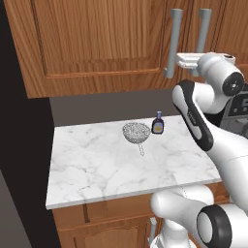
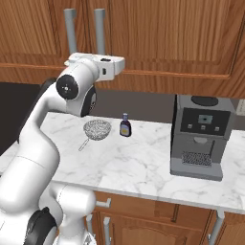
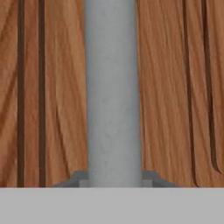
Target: Pick the pan from the cabinet and place it on the stove. Then turn on the stove burner for the pan.
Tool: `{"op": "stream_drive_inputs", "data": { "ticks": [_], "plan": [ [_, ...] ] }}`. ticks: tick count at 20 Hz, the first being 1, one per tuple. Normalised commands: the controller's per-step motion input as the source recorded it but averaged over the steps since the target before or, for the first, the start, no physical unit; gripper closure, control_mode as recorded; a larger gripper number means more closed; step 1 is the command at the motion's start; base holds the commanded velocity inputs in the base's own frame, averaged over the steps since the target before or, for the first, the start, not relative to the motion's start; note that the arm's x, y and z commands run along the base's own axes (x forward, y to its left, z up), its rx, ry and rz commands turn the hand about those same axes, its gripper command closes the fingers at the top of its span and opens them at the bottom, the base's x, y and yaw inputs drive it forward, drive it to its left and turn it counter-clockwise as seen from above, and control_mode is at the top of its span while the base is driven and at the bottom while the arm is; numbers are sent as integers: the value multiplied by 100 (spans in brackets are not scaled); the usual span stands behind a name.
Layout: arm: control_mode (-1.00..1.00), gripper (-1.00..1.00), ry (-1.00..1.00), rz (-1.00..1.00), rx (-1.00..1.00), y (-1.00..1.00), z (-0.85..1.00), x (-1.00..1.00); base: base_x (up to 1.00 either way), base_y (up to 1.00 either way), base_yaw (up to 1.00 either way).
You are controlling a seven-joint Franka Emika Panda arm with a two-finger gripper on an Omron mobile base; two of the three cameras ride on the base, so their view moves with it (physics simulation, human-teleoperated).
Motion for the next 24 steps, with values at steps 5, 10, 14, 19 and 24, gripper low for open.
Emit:
{"op": "stream_drive_inputs", "data": {
  "ticks": [5,10,14,19,24],
  "plan": [
    [-100,100,10,0,-1,-31,0,-8,0,0,0],
    [-100,100,12,0,0,-75,0,-28,0,0,0],
    [-100,100,10,0,0,-88,0,-45,0,0,0],
    [-100,100,2,0,0,-95,0,-70,0,0,0],
    [-100,100,0,0,0,-97,0,-92,0,0,0]
  ]
}}
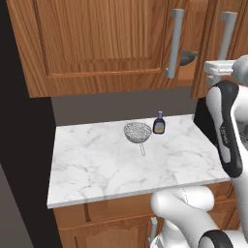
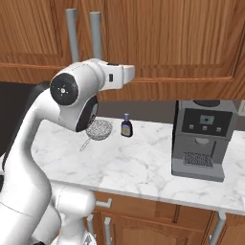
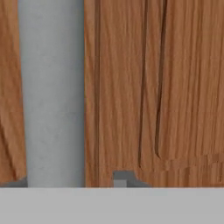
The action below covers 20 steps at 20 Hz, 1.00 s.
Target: Pick the pan from the cabinet and place it on the stove. Then turn on the stove burner for the pan.
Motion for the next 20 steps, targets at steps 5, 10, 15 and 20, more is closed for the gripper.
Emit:
{"op": "stream_drive_inputs", "data": {
  "ticks": [5,10,15,20],
  "plan": [
    [-100,100,-1,0,2,-98,0,-99,0,0,0],
    [-100,100,0,0,4,-100,0,-90,0,0,0],
    [-100,-100,5,-1,1,-48,-25,-48,0,0,0],
    [-100,-100,4,0,-1,10,-23,-7,0,0,0]
  ]
}}
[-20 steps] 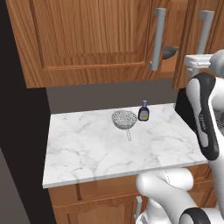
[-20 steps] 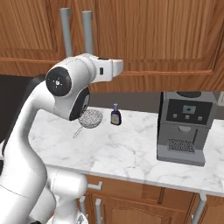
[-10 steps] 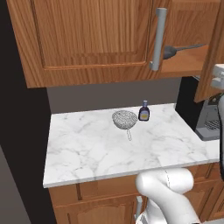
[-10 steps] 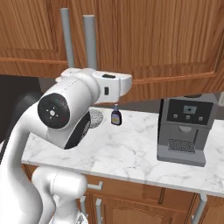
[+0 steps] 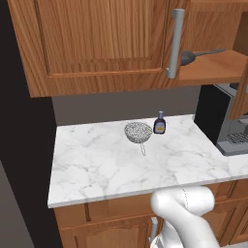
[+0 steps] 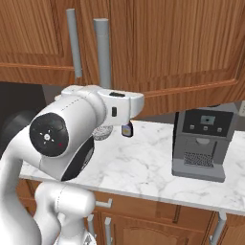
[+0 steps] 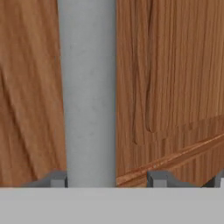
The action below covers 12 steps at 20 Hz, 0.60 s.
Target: Pick the pan from the cabinet and place it on the stove. Then turn on the stove burner for the pan.
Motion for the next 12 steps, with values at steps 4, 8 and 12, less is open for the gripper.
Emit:
{"op": "stream_drive_inputs", "data": {
  "ticks": [4,8,12],
  "plan": [
    [-100,-100,0,0,0,-2,0,-21,0,0,0],
    [-100,-100,-12,0,0,-34,0,-57,0,0,0],
    [-100,-100,-19,-4,0,-27,0,-97,0,0,0]
  ]
}}
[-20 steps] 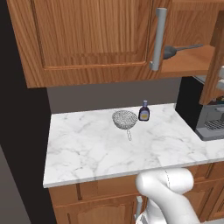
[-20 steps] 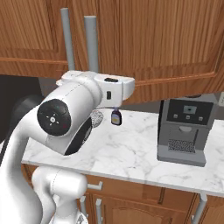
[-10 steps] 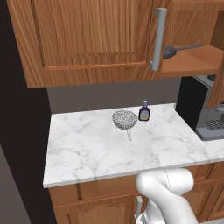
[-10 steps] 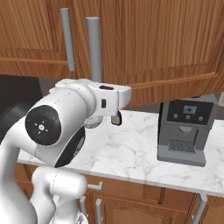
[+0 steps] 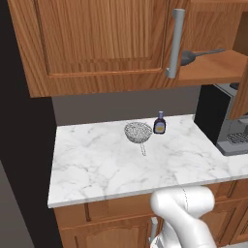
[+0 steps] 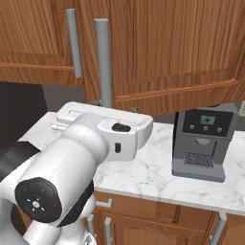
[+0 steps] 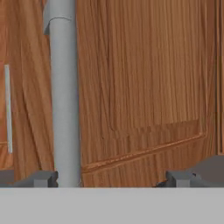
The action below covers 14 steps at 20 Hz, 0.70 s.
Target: Pick the pan from the cabinet and place it on the stove. Then turn on the stove burner for the pan.
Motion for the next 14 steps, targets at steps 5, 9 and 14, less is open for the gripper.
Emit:
{"op": "stream_drive_inputs", "data": {
  "ticks": [5,9,14],
  "plan": [
    [-100,-100,-21,-8,0,-8,0,-99,0,0,0],
    [-100,-100,-11,-12,-17,50,0,-65,0,0,0],
    [-100,-100,-1,-15,-37,99,0,-12,0,0,0]
  ]
}}
